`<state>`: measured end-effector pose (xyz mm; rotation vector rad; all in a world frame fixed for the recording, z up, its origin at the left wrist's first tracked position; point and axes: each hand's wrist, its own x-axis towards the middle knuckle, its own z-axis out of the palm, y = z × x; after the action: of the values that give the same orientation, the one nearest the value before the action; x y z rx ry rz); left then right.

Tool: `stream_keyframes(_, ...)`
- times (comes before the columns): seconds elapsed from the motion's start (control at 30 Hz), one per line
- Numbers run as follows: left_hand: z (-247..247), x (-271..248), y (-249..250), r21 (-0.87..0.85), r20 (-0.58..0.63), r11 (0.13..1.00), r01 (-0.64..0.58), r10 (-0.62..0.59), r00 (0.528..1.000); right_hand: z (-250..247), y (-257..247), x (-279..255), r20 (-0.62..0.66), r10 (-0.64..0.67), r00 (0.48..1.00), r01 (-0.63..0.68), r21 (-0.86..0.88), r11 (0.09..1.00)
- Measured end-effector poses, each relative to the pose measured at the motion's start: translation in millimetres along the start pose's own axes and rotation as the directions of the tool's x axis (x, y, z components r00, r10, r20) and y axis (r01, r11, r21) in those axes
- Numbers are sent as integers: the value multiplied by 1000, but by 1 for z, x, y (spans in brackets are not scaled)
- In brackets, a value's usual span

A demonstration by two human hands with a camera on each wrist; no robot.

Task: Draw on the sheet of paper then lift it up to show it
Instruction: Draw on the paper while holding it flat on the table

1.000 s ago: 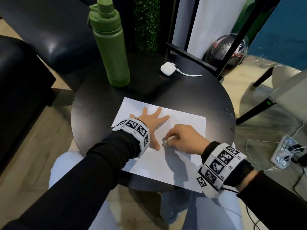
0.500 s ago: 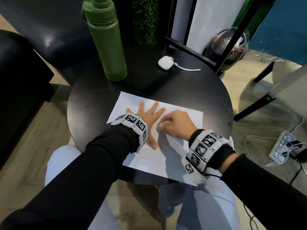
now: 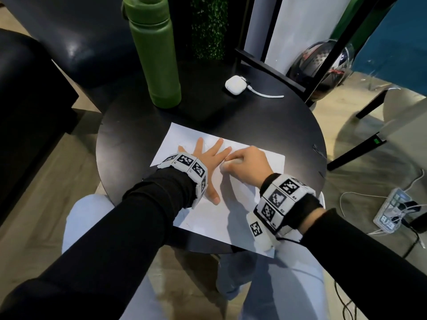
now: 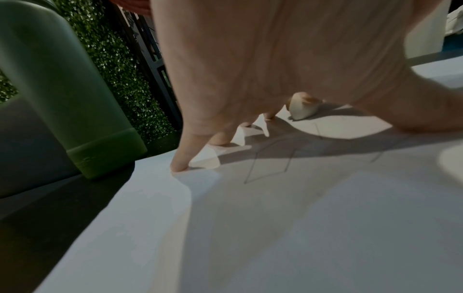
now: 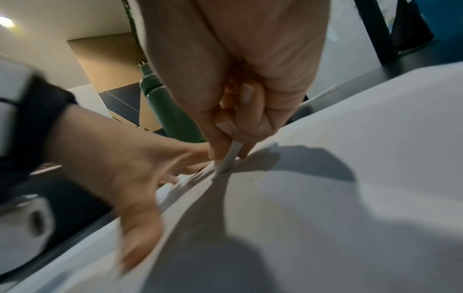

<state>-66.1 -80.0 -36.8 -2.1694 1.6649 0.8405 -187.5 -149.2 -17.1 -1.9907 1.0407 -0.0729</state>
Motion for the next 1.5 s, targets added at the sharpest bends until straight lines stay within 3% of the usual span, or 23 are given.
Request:
stream_keyframes(0.17,5,1,-1,24,-21,1000,11,-11,1000,5,10,-26,210,-43,977,70,-124,990)
stream_keyframes(0.37,0,1,2,10,10,1000,-3,3,1000,-9,3,-3,20,-56,998,57,-81,995)
stream_keyframes(0.57,2,-1,2,26,-3,1000,12,-12,1000,0,13,-34,229,-35,973,77,-180,981)
stream_keyframes(0.8,-2,-1,3,12,23,1000,0,0,1000,-1,2,-11,34,-21,999,23,-46,999)
stream_keyframes(1.0,2,0,1,33,-2,999,13,-13,1000,1,13,-32,183,-13,983,33,-106,994)
stream_keyframes(1.17,-3,-2,2,-16,19,1000,9,-9,1000,-2,2,-4,-27,-7,1000,7,6,1000)
stream_keyframes(1.37,6,2,1,23,-10,999,23,-23,1000,-3,17,-33,230,-20,973,57,-157,986)
stream_keyframes(1.5,1,2,0,1,-1,1000,14,-14,1000,-7,3,-3,92,-55,994,65,-112,992)
